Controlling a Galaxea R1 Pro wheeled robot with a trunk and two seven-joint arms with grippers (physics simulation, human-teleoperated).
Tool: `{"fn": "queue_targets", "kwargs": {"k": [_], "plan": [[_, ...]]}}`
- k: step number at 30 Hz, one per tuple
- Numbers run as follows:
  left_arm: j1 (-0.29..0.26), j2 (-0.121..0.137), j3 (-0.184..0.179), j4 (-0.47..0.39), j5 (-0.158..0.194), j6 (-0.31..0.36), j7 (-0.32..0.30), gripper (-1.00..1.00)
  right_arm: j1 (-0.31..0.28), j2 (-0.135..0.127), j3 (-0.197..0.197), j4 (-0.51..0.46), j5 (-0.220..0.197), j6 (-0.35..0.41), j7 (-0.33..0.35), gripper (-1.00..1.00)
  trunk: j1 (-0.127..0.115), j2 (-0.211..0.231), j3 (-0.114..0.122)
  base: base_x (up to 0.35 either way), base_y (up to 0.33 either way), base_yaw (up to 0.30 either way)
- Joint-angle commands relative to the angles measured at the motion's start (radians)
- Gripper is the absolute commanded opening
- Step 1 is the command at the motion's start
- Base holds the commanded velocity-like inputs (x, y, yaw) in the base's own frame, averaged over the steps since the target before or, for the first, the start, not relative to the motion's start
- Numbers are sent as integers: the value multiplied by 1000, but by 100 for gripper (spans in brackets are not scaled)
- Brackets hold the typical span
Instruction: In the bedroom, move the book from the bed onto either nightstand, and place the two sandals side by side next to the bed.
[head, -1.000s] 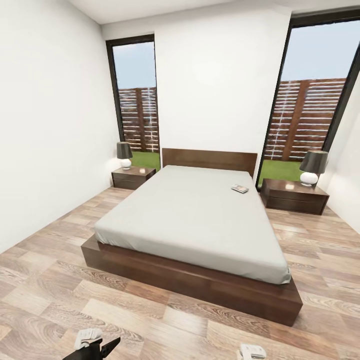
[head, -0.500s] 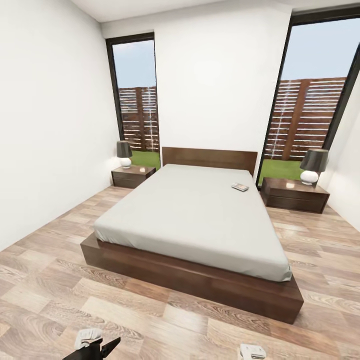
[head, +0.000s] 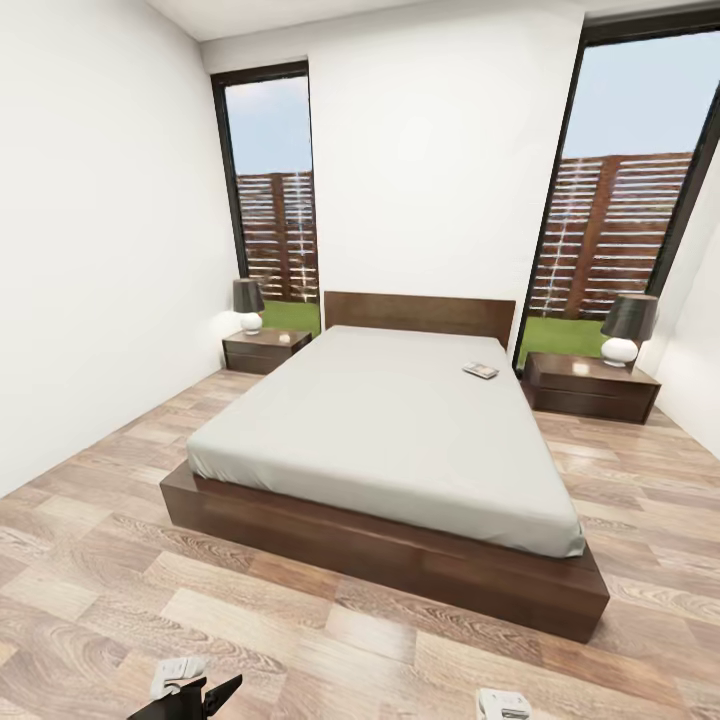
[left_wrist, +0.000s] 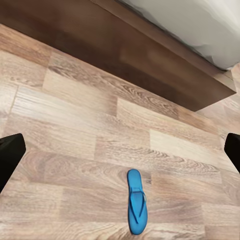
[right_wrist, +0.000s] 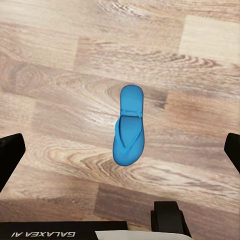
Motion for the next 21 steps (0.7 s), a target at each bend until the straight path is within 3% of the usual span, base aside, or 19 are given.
{"fn": "queue_targets", "kwargs": {"k": [1, 21], "plan": [[-1, 0, 1, 0, 9, 10, -3, 100, 0, 0, 0, -2, -10, 4, -3, 100, 4, -8, -4, 0, 0, 0], [-1, 0, 0, 1, 8, 10, -3, 100, 0, -1, 5, 0, -8, 6, -4, 100, 81, -148, -67, 0, 0, 0]]}}
